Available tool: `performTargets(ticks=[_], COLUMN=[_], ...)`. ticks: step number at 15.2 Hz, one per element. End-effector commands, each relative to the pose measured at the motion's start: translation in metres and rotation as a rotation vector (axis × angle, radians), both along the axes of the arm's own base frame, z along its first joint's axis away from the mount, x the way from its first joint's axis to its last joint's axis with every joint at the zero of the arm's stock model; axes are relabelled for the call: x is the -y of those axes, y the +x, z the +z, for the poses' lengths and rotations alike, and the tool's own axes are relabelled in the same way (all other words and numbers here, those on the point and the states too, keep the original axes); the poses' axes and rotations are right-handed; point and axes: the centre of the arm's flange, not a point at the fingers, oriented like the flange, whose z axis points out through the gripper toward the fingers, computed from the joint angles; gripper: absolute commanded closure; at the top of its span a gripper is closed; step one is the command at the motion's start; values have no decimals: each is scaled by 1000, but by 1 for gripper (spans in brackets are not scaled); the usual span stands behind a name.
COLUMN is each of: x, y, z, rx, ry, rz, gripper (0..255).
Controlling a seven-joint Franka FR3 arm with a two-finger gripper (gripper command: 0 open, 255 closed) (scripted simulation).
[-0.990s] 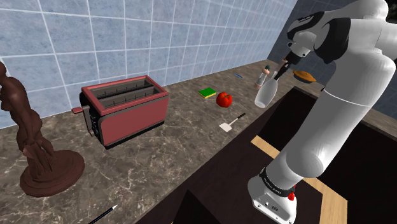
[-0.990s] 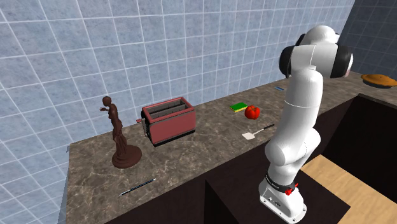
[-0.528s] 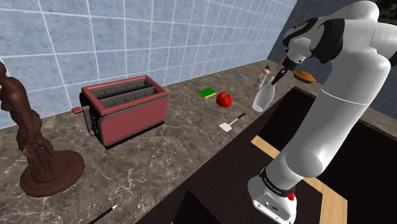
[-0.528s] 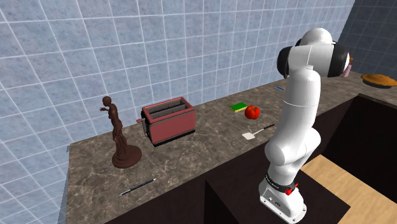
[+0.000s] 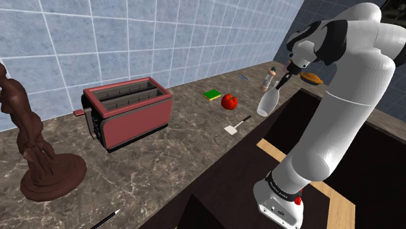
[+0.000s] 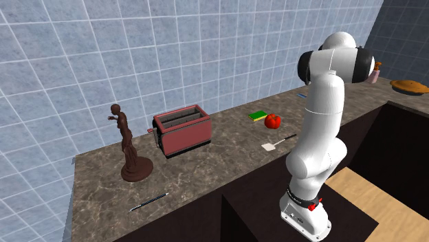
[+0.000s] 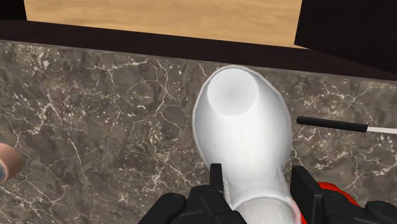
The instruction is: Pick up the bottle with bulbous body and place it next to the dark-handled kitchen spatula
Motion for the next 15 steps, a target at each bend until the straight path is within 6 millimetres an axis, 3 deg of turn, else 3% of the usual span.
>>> performTargets(ticks=[1, 2, 3, 8, 12, 15], x=[0, 0, 0, 0, 0, 0], y=[0, 0, 0, 0, -8, -8], z=[0, 0, 0, 0, 49, 49], rx=[0, 0, 0, 0, 0, 0], ry=[0, 0, 0, 0, 0, 0], rz=[0, 0, 0, 0, 0, 0], gripper=[255, 255, 0, 0, 0, 0])
